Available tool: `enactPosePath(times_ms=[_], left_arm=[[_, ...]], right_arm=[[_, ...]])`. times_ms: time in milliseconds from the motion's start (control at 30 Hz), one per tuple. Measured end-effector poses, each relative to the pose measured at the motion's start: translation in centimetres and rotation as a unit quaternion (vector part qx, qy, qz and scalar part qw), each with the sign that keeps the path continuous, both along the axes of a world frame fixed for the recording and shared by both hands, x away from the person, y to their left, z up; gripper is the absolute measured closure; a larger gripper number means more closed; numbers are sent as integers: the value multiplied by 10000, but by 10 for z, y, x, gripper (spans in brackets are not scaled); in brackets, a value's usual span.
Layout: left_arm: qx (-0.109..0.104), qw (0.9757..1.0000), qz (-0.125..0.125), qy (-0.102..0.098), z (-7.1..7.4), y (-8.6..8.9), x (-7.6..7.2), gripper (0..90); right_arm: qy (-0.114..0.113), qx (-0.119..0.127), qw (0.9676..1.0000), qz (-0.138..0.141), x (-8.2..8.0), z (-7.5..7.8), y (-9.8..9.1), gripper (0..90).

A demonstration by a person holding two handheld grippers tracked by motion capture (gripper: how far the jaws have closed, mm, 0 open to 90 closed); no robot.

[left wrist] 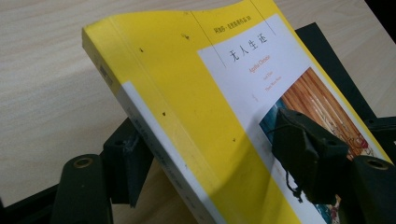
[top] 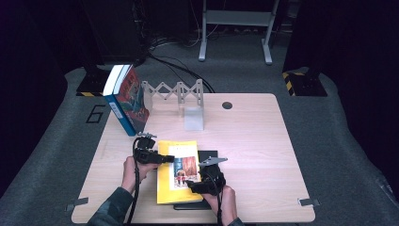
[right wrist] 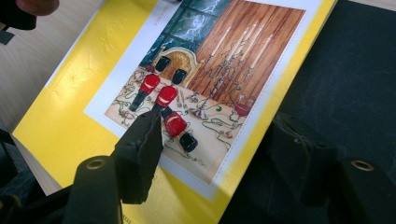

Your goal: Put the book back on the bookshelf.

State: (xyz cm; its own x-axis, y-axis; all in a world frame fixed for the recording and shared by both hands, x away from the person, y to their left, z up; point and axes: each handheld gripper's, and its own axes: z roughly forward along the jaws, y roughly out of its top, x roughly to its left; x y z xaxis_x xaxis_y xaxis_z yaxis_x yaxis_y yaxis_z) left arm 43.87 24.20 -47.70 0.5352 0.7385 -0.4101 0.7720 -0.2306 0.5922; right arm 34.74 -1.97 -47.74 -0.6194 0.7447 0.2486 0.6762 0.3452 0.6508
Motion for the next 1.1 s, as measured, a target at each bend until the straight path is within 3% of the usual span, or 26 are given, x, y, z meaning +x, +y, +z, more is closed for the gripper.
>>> enactPosePath(times_ms=[467,500,633,800,933,1000,1100], left_arm=[[481,9979,-123,-414,24,0,-5,519],[613,9969,-243,-434,25,0,-4,530],[830,9938,-262,-684,32,-9,-8,599],[1129,9899,-307,-798,37,-13,-8,607],[1357,9857,-328,-943,41,-14,-10,609],[1376,9850,-319,-992,42,-14,-11,610],[1289,9864,-314,-968,43,-12,-11,619]], right_arm=[[-21,49,10000,77,6,-1,11,356],[-53,48,9999,79,6,-1,11,356],[-49,30,10000,78,8,-1,13,356],[24,42,10000,37,8,0,16,356],[-64,93,9999,45,10,-2,19,356],[-49,141,9999,22,10,-2,20,354],[-113,147,9997,175,12,-3,17,285]])
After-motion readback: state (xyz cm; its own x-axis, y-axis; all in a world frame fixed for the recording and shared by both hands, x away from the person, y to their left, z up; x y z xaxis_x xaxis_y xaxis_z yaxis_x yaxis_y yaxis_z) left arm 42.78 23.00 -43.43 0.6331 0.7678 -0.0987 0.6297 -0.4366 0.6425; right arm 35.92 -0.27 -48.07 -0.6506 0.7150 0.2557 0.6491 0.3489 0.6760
